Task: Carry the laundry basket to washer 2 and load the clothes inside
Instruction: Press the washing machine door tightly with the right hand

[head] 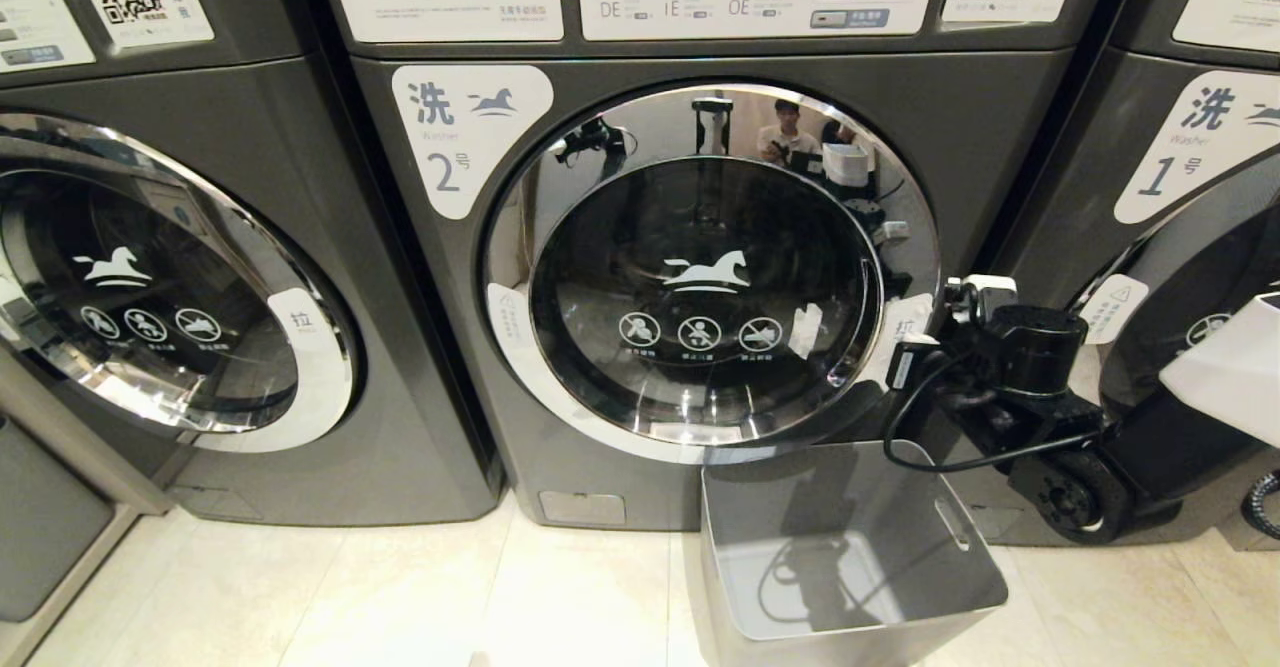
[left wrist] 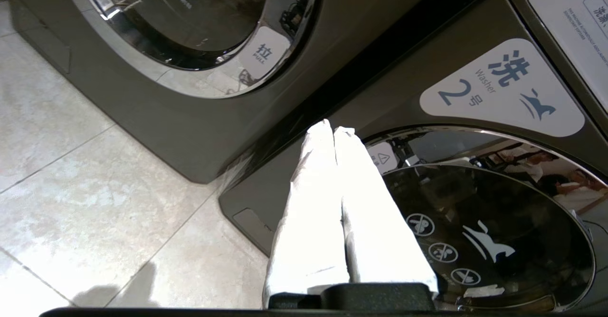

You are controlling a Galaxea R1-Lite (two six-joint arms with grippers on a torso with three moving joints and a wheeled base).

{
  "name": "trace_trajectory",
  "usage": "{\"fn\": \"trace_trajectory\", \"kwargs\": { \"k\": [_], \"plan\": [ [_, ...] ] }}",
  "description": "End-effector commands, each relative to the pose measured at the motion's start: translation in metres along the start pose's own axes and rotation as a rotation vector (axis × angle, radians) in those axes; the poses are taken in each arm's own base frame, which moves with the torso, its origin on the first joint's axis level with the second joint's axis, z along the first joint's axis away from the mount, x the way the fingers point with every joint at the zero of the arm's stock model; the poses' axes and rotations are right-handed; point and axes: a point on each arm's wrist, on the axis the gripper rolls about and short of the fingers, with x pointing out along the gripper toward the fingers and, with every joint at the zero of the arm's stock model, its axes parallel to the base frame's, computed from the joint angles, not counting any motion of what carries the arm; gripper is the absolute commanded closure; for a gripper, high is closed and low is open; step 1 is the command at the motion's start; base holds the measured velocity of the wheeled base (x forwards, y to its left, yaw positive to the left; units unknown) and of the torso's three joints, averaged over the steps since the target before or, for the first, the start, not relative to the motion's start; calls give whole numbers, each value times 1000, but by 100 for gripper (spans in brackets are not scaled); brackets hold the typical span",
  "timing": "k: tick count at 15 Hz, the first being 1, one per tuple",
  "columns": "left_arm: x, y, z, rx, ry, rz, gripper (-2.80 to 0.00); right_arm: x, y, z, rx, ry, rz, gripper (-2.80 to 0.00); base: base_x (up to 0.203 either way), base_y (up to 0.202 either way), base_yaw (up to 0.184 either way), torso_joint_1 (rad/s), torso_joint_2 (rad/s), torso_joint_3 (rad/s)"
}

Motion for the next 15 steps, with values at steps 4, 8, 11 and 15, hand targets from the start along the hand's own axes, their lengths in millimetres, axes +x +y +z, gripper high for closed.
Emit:
{"fn": "trace_trajectory", "kwargs": {
  "k": [4, 8, 11, 15],
  "plan": [
    [-45, 25, -9, 68, -9, 29, 0, 34, -8, -11, -5, -29, -43, 0, 0, 0, 0, 0, 0, 0],
    [-58, 40, -20, 67, -64, 89, 0, 55, -14, -12, -13, -73, -62, 0, 0, 0, 0, 0, 0, 0],
    [-68, 54, -33, 127, -76, 102, 0, 66, -12, -19, -29, -78, -52, 0, 0, 0, 0, 0, 0, 0],
    [-75, 68, -51, 249, -35, 58, 0, 70, -10, -23, -22, -75, -17, 0, 0, 0, 0, 0, 0, 0]
  ]
}}
